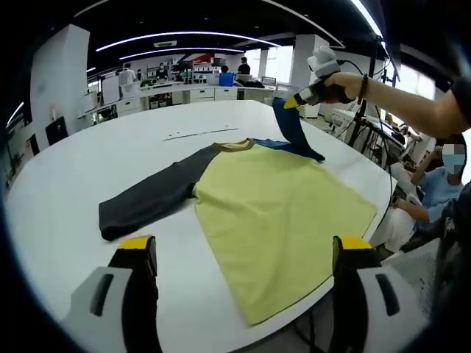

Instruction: Fold the garment on the visible template until the final outline fits inside the template.

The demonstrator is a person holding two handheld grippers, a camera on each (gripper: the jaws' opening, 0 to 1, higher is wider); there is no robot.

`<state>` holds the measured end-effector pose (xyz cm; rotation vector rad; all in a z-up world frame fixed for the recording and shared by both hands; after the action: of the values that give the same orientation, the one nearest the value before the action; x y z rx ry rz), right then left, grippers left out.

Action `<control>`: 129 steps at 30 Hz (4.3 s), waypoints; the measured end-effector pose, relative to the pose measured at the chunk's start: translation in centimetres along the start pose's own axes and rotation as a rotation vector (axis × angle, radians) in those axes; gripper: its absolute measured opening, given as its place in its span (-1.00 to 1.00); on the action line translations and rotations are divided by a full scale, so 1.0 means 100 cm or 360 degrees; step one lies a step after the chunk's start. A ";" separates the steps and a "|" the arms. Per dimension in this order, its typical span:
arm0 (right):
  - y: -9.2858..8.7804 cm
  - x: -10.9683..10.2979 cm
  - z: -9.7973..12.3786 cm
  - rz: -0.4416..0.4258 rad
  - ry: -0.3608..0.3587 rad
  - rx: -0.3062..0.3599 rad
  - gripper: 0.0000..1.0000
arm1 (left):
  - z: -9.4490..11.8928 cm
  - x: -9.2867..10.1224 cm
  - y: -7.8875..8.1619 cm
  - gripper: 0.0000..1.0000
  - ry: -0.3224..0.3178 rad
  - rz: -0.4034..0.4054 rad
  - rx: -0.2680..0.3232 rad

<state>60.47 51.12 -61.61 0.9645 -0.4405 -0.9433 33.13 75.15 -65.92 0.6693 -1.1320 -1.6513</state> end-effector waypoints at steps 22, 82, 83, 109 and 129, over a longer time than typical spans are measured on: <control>0.010 -0.076 -0.025 0.0145 0.0202 0.0012 -1.00 | 0.001 -0.001 -0.001 0.92 0.0012 0.0000 -0.0005; -0.093 -0.182 -0.066 0.0102 0.0500 -0.0212 -1.00 | 0.009 -0.001 -0.016 0.90 0.0021 0.0039 -0.0057; -0.096 -0.183 -0.067 0.0103 0.0513 -0.0223 -1.00 | 0.010 -0.002 -0.016 0.90 0.0023 0.0040 -0.0056; -0.110 -0.183 -0.059 0.0103 0.0584 -0.0228 -0.07 | 0.012 -0.002 -0.015 0.93 0.0044 0.0041 -0.0035; -0.103 -0.118 -0.047 0.0028 0.0299 -0.0136 0.93 | 0.009 -0.004 -0.014 0.98 0.0043 0.0011 -0.0052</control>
<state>52.39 60.98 -71.87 0.9600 -0.2480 -0.8401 31.91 75.98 -66.83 0.6642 -1.0850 -1.6465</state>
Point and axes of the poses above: the point that each gripper's makers call its tool centre point, and the gripper's own axes: z roughly backward along the fingers, x roughly to its right, y roughly out of its top, the point moved 3 cm from there along z, roughly backward along the fingers, and after that the axes turned 9 degrees about x, right-handed, at the moved point
